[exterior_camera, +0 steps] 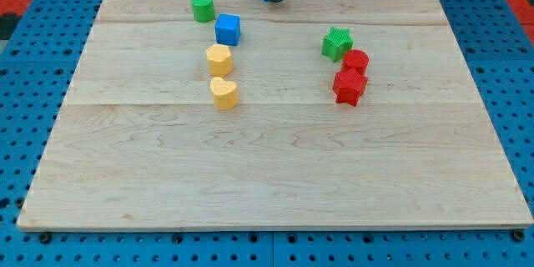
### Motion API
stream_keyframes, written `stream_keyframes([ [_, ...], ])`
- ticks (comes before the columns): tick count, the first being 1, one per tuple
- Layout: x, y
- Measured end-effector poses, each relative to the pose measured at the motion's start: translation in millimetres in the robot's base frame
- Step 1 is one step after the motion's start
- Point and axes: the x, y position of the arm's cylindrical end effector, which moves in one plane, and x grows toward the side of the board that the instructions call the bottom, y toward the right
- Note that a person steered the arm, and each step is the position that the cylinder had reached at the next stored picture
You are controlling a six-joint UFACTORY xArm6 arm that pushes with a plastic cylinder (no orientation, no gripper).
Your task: Move green circle towards top left
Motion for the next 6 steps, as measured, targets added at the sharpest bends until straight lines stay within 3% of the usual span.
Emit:
stream_keyframes([
  [2,29.8,-83.4],
  [4,30.6,-83.1],
  [6,3.7,-164.4],
])
